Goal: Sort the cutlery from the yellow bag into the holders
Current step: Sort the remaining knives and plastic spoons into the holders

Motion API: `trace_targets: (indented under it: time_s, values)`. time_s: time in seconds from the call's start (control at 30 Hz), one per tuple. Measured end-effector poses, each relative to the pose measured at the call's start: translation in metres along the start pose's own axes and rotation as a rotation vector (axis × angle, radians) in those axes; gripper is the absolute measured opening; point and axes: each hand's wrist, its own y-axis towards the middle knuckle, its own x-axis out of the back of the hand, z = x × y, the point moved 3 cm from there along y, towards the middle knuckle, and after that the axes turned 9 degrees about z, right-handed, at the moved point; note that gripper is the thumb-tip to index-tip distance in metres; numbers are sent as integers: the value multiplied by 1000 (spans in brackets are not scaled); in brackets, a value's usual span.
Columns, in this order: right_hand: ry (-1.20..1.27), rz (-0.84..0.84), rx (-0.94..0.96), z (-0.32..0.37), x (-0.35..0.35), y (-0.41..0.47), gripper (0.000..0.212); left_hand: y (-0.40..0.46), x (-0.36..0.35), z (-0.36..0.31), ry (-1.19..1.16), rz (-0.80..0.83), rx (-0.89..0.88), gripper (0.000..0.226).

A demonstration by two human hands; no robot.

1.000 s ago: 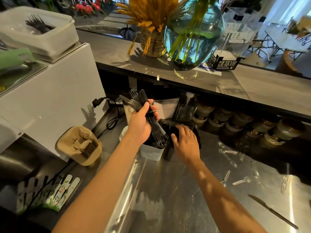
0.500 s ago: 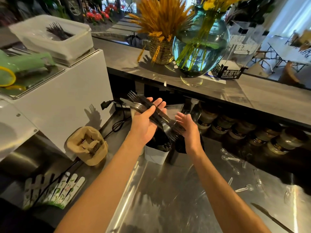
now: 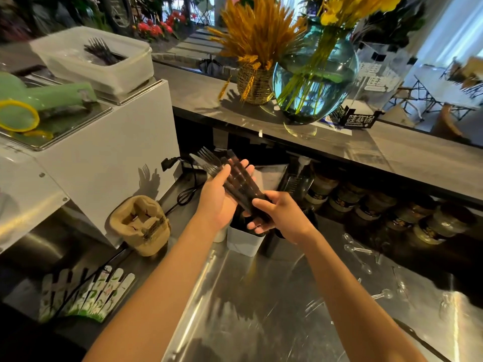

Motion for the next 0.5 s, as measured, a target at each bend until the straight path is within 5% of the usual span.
trace_targets:
  time_s: [0.37,0.5]
  values:
    - [-64,-211,-5,-4,7,-7,22,6,6,6,248,-87,-13,22]
    - [1,-430,87,-5,24,-11,19,9,8,4,232,-116,5,19]
